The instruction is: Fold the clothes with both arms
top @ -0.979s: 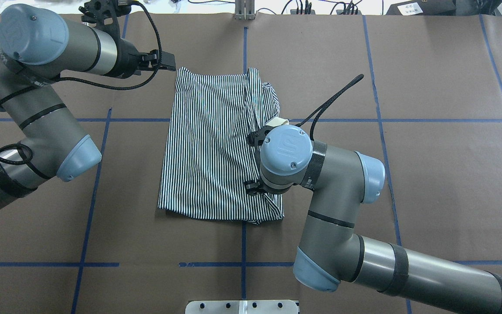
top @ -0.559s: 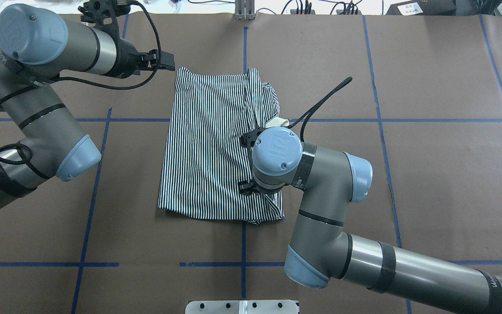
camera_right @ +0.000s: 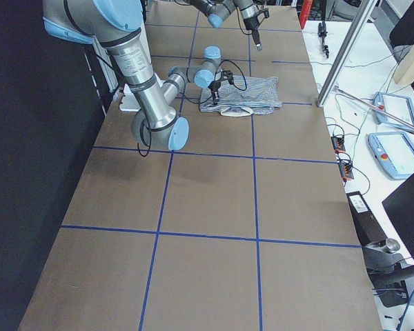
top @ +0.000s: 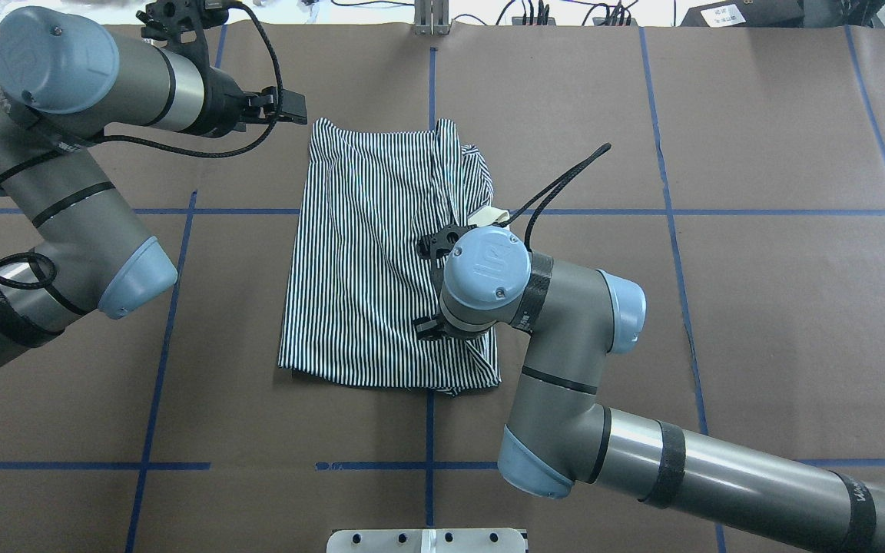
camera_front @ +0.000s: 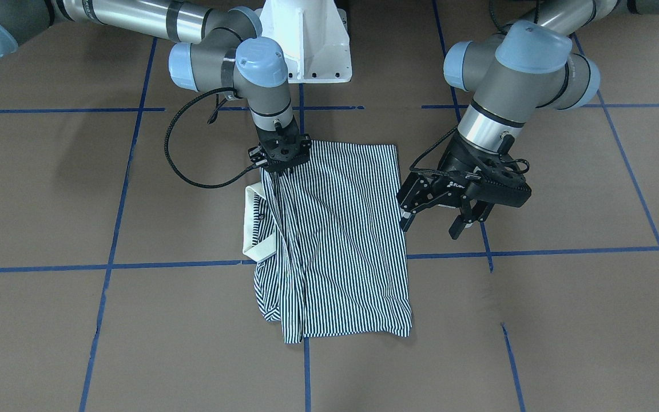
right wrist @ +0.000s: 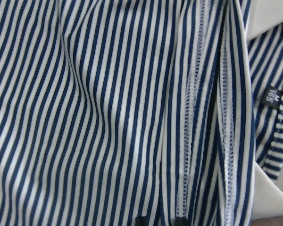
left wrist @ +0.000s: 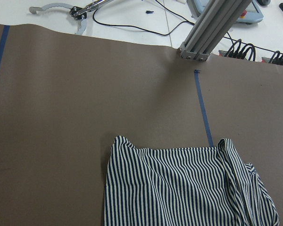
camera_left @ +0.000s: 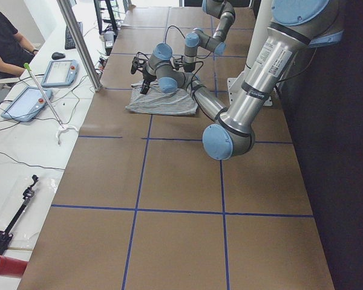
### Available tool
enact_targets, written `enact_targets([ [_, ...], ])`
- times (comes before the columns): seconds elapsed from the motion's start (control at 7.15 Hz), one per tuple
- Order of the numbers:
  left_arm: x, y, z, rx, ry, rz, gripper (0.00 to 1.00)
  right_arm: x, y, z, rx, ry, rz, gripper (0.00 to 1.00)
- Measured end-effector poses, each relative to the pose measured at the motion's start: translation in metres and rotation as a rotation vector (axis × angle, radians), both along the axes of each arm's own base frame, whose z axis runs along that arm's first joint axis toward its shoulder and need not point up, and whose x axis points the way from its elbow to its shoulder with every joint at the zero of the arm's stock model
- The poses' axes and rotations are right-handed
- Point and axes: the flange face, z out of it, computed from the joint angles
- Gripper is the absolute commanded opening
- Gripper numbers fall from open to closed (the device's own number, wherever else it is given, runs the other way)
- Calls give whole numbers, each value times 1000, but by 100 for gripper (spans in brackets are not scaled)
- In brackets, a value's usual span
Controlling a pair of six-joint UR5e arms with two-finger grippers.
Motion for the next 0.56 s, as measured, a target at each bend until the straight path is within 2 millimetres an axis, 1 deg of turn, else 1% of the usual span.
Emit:
enact_targets([
  [0.28,0,0,0,-1,0,0,100,2,1,4,-3,5,0,24],
  [0.42,0,0,0,-1,1,-1,100,2,1,7,-5,9,-1,17],
  [0.56,0,0,0,-1,2,-1,100,2,1,9,-6,11,-1,4],
])
